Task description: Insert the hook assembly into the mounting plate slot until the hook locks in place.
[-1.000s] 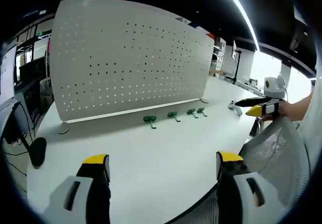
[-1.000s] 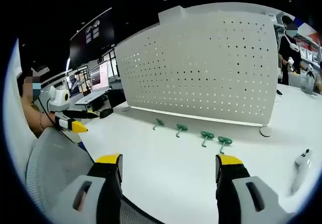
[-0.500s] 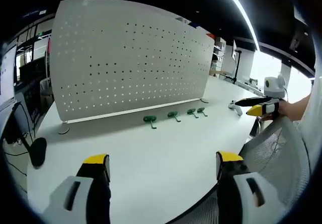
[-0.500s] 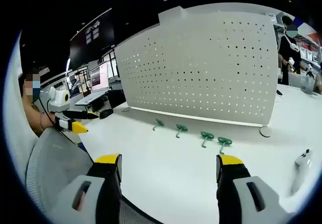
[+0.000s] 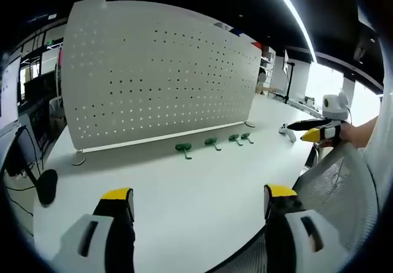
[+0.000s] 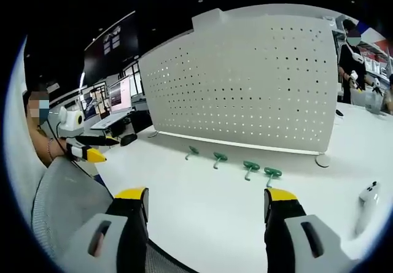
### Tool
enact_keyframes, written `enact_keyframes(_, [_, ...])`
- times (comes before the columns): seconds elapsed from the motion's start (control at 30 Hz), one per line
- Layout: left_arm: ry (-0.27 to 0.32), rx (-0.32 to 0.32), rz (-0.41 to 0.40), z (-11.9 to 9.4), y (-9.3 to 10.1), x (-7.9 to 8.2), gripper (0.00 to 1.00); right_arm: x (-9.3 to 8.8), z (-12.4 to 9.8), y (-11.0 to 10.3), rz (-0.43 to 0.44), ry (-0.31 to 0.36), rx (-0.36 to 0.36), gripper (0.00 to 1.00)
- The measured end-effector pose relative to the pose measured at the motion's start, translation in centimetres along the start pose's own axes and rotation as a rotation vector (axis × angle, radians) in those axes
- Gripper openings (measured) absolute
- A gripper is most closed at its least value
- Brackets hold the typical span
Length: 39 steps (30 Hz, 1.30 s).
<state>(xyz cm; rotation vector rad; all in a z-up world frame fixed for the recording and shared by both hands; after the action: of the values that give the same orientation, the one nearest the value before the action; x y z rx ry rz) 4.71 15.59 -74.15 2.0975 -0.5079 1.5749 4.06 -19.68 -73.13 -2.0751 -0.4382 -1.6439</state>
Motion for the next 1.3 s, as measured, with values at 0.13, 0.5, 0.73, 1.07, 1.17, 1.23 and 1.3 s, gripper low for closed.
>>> enact_keyframes(0.13, [-0.01, -0.005, 0.001, 0.0, 0.1, -0.1, 0.9, 0.1, 0.1, -0.3, -0.031, -0.009, 0.011, 0.75])
enact_keyframes(0.5, [0.001, -0.008, 0.017, -0.1, 0.2, 0.2, 0.9, 0.3, 0.0, -0.1, -0.031, -0.003, 0.001, 0.76])
enact_keyframes(0.73, [0.007, -0.01, 0.016, -0.1, 0.2, 0.5, 0.89, 0.4, 0.0, -0.2, -0.037, -0.009, 0.009, 0.76])
enact_keyframes(1.07, [0.007, -0.032, 0.03, -0.1, 0.2, 1.3, 0.88, 1.0, 0.2, -0.3, -0.061, -0.016, 0.023, 0.76])
enact_keyframes(1.17, [0.004, -0.052, 0.052, 0.1, 0.1, 1.9, 0.86, 1.1, 0.4, -0.3, -0.071, -0.024, 0.035, 0.75])
enact_keyframes(1.23, [0.001, -0.062, 0.065, 0.2, 0.0, 2.2, 0.86, 1.3, 0.5, -0.2, -0.071, -0.027, 0.038, 0.73])
enact_keyframes(1.3, [-0.003, -0.075, 0.069, 0.6, -0.1, 2.6, 0.86, 1.4, 0.6, -0.2, -0.069, -0.027, 0.038, 0.73])
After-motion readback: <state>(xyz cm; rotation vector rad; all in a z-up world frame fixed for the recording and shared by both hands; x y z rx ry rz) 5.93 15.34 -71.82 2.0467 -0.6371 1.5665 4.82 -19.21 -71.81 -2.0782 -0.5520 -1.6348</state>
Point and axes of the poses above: the point that each gripper's makers call its tool centre point, and the gripper's own axes: z roughly forward along the fingers, y roughly to its right, x roughly out of its top, the point moved 7 cm from there along -z, roughly backward along the fingers, and after that the axes turned 12 degrees about y, right-handed, at the moved point
